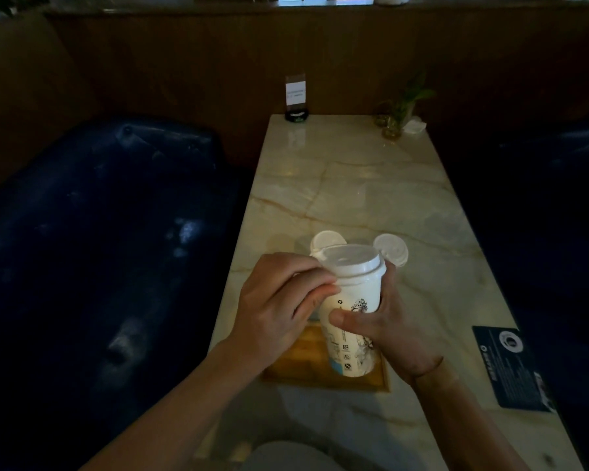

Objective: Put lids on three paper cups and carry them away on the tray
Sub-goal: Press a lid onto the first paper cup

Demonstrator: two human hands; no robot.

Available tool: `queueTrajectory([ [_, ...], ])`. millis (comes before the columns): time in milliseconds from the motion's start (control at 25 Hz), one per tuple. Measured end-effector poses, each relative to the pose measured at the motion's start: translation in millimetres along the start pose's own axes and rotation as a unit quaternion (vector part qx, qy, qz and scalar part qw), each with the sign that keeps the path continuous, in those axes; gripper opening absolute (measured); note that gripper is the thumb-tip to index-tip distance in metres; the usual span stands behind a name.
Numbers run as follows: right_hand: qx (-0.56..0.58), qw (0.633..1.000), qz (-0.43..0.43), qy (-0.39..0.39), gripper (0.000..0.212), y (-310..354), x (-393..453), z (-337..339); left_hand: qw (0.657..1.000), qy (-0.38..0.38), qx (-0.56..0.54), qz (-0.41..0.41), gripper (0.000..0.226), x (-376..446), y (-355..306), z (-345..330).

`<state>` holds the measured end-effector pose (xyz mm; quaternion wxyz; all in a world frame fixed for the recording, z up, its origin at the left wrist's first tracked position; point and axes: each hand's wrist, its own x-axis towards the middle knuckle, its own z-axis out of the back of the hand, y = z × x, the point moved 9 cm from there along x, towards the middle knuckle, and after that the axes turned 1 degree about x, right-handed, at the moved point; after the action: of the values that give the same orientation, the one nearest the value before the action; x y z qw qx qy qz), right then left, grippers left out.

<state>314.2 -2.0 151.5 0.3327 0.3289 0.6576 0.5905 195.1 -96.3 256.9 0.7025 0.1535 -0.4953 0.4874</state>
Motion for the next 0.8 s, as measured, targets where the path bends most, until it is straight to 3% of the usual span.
queueTrajectory([
  [200,-0.096,0.992,0.058,-0.059,0.092,9.3,5.4,-1.8,0.996,-0.018,0.083,-0.028,0.013,3.2,-9.4,-3.9],
  [480,-0.104,0.979,0.082,-0.156,0.073,9.4,-6.7,4.5,0.992,-0.009,0.121,-0.028,0.014,4.0,-15.3,-8.0],
  [600,-0.078,0.981,0.095,-0.147,0.079,18.1,-7.2,4.5,0.997,-0.02,0.075,0.002,0.019,3.3,-11.1,-5.1],
  [800,-0.055,0.991,0.068,-0.102,0.083,21.4,-6.9,1.5,0.999,-0.043,0.024,-0.016,0.01,2.2,-10.3,-0.4],
])
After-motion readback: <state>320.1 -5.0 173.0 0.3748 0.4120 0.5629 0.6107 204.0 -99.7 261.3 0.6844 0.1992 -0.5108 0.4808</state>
